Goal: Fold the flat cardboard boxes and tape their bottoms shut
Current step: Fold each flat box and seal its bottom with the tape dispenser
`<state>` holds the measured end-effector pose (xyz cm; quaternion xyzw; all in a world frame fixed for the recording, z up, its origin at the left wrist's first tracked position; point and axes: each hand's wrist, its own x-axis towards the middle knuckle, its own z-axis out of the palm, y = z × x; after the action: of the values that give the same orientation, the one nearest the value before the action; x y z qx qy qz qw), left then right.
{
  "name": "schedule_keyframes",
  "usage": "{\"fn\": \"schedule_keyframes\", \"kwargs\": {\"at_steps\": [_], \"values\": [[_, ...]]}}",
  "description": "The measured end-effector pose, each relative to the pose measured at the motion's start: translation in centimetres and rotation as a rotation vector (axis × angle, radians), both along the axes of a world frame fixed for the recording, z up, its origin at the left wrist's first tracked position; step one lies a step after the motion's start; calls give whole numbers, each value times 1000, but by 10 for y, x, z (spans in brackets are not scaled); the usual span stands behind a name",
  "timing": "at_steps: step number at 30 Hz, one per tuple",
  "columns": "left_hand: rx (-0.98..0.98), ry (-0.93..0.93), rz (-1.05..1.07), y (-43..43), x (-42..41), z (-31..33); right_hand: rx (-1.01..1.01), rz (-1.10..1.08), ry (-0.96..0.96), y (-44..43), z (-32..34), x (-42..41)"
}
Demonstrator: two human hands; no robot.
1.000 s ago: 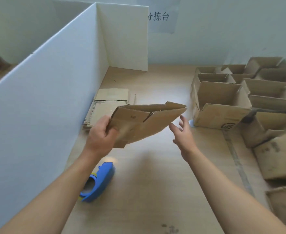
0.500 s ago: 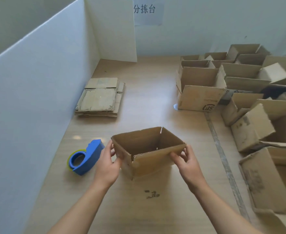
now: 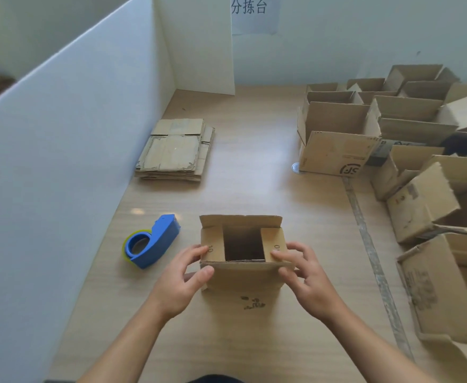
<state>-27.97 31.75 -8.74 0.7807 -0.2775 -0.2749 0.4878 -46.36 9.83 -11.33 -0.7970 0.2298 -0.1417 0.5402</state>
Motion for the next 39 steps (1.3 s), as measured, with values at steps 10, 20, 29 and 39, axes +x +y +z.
{"fn": "schedule_keyframes", "kwargs": {"at_steps": [10, 20, 29, 39], "values": [[107, -66, 220, -29, 2, -5, 58, -103, 134, -7, 9, 36], [294, -264, 110, -24, 15, -27, -204, -7, 200, 0, -11, 56], [295, -301, 170, -33, 21, -40, -678, 66, 197, 8, -23, 75], [164, -192, 173, -27, 20, -52, -739, 127, 203, 29, -26, 100]]}}
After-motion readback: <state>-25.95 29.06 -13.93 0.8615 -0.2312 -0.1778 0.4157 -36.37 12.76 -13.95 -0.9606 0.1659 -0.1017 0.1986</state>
